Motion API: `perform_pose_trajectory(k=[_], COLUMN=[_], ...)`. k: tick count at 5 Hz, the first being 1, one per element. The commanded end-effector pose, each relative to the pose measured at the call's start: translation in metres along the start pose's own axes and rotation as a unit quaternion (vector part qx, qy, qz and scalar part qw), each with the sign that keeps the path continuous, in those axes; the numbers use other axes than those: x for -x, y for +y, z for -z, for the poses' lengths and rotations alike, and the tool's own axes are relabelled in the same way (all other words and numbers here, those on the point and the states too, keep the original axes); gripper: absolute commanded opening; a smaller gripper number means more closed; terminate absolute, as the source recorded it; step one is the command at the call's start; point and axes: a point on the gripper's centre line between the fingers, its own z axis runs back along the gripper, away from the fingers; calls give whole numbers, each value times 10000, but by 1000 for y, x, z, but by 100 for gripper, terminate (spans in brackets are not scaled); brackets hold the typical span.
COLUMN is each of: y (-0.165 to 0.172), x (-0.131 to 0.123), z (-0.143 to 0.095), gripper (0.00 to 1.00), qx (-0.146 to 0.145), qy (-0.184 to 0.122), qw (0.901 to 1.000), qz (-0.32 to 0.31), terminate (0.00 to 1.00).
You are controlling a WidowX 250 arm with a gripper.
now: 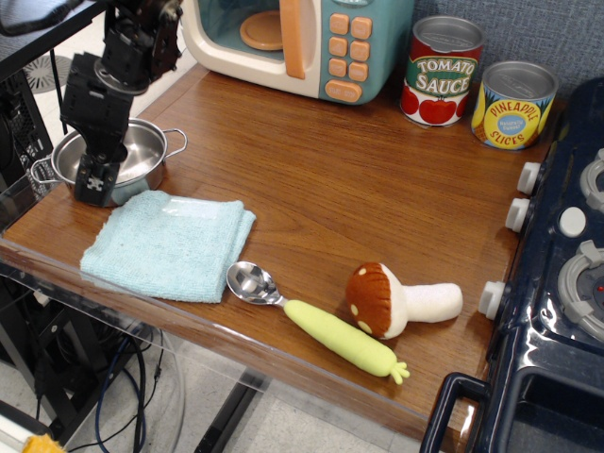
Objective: Move the silver pot so that it's directly in front of the canned goods.
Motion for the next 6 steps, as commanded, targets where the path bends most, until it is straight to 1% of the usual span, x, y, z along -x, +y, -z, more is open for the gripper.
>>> perform_pose_trajectory(k=[1,2,3,4,5,6], y=[-2,-2,-3,-5,-2,5], x=[-15,-21,-24,-22,-16,-7], z=[3,8,7,-5,-24,-60], gripper=[0,0,0,0,0,0], qx=[-45,-183,-206,-13,257,835], qy=[-100,-94,-79,56,373,859], qw=[9998,9994,9992,9996,9988,9928], qz=[-180,-286,-338,-281,-181,-54], terminate=[0,0,0,0,0,0])
